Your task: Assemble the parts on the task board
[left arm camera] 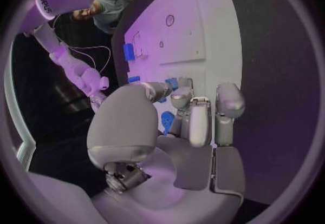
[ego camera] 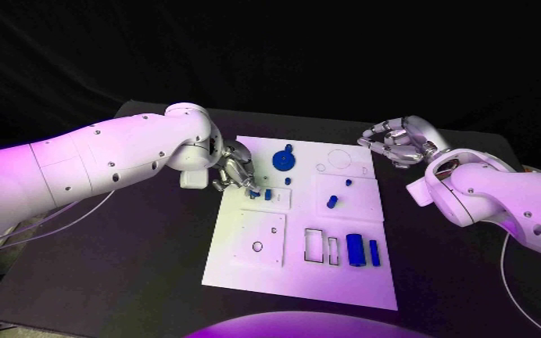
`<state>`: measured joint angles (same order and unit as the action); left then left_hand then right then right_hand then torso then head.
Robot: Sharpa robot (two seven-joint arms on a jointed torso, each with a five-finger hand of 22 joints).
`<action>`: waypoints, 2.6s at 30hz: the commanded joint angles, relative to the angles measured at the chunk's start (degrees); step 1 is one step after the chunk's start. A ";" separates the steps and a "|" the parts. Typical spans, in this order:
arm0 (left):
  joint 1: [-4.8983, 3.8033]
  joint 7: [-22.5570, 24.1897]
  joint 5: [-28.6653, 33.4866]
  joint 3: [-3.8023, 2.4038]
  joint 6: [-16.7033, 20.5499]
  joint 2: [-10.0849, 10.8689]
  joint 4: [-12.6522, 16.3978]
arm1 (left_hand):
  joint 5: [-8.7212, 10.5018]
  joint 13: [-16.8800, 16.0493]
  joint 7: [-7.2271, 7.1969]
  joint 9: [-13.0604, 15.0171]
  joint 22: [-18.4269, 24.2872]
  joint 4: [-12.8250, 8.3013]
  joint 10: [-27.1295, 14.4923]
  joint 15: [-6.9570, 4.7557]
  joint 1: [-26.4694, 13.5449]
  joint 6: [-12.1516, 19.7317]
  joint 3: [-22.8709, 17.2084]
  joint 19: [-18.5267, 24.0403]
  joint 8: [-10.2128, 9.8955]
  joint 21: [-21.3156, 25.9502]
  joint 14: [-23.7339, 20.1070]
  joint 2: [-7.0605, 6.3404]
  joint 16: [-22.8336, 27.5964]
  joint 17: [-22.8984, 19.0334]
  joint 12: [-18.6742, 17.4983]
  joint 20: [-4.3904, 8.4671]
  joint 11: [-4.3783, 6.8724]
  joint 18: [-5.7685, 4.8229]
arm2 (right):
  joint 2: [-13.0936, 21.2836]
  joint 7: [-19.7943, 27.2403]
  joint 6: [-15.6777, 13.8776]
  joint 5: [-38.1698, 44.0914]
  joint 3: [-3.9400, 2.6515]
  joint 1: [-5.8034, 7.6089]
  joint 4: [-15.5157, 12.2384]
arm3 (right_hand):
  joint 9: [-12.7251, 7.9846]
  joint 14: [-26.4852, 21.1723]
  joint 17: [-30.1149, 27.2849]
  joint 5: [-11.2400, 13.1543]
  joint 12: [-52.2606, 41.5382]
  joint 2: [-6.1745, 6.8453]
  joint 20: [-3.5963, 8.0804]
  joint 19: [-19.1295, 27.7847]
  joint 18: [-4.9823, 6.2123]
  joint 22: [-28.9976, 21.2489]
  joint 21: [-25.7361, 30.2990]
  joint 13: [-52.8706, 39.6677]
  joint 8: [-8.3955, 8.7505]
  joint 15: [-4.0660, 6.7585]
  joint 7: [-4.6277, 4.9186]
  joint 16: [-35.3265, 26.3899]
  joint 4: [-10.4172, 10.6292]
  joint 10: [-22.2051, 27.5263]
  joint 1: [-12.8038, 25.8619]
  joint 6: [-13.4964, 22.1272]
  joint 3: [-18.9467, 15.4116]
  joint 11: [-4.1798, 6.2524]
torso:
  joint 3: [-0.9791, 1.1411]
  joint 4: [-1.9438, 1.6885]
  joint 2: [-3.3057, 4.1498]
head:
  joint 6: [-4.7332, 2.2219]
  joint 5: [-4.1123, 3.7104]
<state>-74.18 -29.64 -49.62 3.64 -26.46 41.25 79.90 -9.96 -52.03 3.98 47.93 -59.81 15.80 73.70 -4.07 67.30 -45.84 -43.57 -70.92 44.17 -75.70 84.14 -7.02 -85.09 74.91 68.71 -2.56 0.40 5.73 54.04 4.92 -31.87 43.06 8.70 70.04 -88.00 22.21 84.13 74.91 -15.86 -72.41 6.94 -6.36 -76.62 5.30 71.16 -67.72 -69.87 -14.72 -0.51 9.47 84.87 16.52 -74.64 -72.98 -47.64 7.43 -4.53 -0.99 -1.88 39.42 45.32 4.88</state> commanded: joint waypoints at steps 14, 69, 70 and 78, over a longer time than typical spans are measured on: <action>-0.46 -0.33 -8.37 0.12 -3.61 -2.64 -0.95 | -0.55 -2.87 -0.40 0.54 -1.75 -13.16 1.71 0.03 0.02 -1.18 -11.49 -0.75 0.17 -0.94 3.26 -3.82 -0.27 4.64 2.45 0.33 0.44 0.47 | -0.12 0.37 0.57 0.22 0.00 -0.21 0.05 | 0.04 2.60 0.64 -0.25 0.00 -0.47 0.16 0.22 0.35 -0.02 0.37 0.00 -0.33 0.32 -0.14 -0.22 -0.07 0.26 -0.12 0.44 -0.19 0.05 | 0.01 0.03 0.05 | 0.14 0.05; -1.61 -0.89 -10.92 1.58 -9.87 -7.51 -7.48 | -0.57 -3.34 -0.40 -0.75 -2.36 -14.41 2.53 -0.06 0.96 -3.01 -10.64 -1.06 -2.09 -1.31 3.27 -4.73 -0.26 4.60 2.57 0.44 0.49 0.35 | -0.27 0.63 0.39 0.67 0.00 -0.45 -0.07 | 0.04 2.58 0.52 -0.42 0.05 -0.52 0.16 0.32 0.40 -0.18 0.61 0.09 -0.44 0.33 -0.15 -0.28 -0.12 0.31 -0.29 0.48 -0.21 0.07 | 0.02 0.01 0.01 | 0.44 0.11; -1.61 -0.89 -11.00 1.59 -9.77 -7.50 -7.45 | -0.57 -3.34 -0.40 -0.75 -2.36 -14.41 2.53 -0.06 0.96 -3.01 -10.64 -1.06 -2.09 -1.31 3.27 -4.73 -0.26 4.60 2.57 0.44 0.49 0.35 | -0.27 0.63 0.39 0.67 0.00 -0.45 -0.08 | 0.04 2.58 0.52 -0.42 0.05 -0.52 0.16 0.32 0.40 -0.18 0.61 0.09 -0.44 0.33 -0.15 -0.28 -0.12 0.31 -0.29 0.48 -0.21 0.07 | 0.02 0.01 0.01 | 0.44 0.11; -1.58 -0.83 -11.39 1.66 -7.36 -7.03 -6.75 | -1.25 -3.21 -0.49 -0.85 -2.78 -14.61 2.70 -0.14 1.13 -3.67 -10.58 -1.37 -2.39 -1.56 3.30 -5.02 -0.30 4.70 2.49 0.50 0.58 0.28 | -0.19 0.69 0.34 0.74 0.00 -0.45 -0.27 | 0.03 2.57 0.46 -0.48 0.10 -0.55 0.17 0.39 0.43 -0.28 0.78 0.17 -0.54 0.33 -0.15 -0.32 -0.11 0.37 -0.36 0.53 -0.28 0.07 | 0.02 0.06 0.05 | 0.34 0.05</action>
<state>-76.01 -30.19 -59.58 5.09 -35.61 34.16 73.11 -11.03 -55.29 3.57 47.06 -62.52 12.14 75.89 -4.07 67.80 -49.20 -43.55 -71.90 42.03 -76.88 84.14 -11.99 -85.09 74.91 70.93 -2.04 0.92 5.73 53.85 5.06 -31.89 43.19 8.69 69.63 -88.14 22.20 84.13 74.92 -16.09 -72.41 6.71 -6.36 -76.62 5.30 70.94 -67.11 -69.75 -15.05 -0.51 9.26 84.87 16.52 -74.64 -73.21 -47.43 7.44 -4.53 -0.97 -1.85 39.46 45.69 4.97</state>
